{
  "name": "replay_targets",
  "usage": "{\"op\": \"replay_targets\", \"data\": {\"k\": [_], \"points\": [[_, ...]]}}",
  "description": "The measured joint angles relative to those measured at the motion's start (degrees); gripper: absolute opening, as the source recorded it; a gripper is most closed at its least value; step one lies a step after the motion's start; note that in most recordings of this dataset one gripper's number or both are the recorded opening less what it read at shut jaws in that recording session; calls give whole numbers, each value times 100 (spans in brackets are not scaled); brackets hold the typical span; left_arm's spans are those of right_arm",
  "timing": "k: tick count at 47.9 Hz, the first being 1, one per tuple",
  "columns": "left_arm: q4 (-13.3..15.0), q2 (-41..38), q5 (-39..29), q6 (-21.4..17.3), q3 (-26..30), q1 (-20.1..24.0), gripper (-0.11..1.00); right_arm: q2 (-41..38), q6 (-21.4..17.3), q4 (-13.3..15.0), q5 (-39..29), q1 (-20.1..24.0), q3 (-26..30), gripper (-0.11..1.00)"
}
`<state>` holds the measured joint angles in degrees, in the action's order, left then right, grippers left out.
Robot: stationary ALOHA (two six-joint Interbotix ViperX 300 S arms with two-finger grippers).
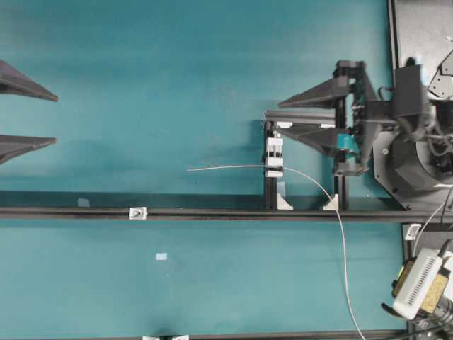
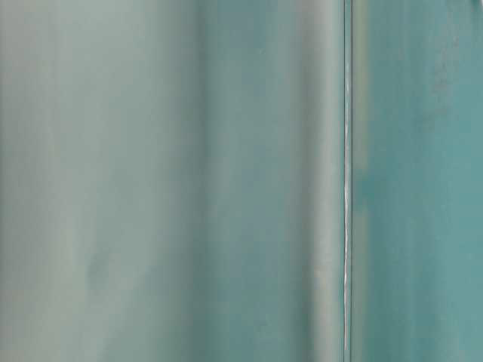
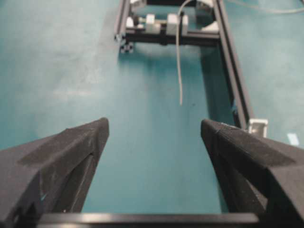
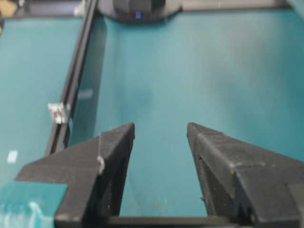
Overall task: Insert the wire into the hole on the left side and pull it with the left arm.
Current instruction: 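Move the right gripper left toward the white wire at the clamp fixture, then close the right gripper on the white wire beside the fixture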
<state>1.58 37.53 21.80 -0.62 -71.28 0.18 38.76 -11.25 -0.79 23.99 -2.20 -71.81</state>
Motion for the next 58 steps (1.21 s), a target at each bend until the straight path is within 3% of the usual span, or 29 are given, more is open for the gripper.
{"op": "replay_targets", "data": {"k": [14, 58], "points": [[0, -580, 316, 9, -79, 62, 64, -809, -343, 26, 281, 44, 9, 59], [26, -1441, 334, 53, -70, 211, 64, -2707, -360, 44, 281, 369, 765, 59]]}}
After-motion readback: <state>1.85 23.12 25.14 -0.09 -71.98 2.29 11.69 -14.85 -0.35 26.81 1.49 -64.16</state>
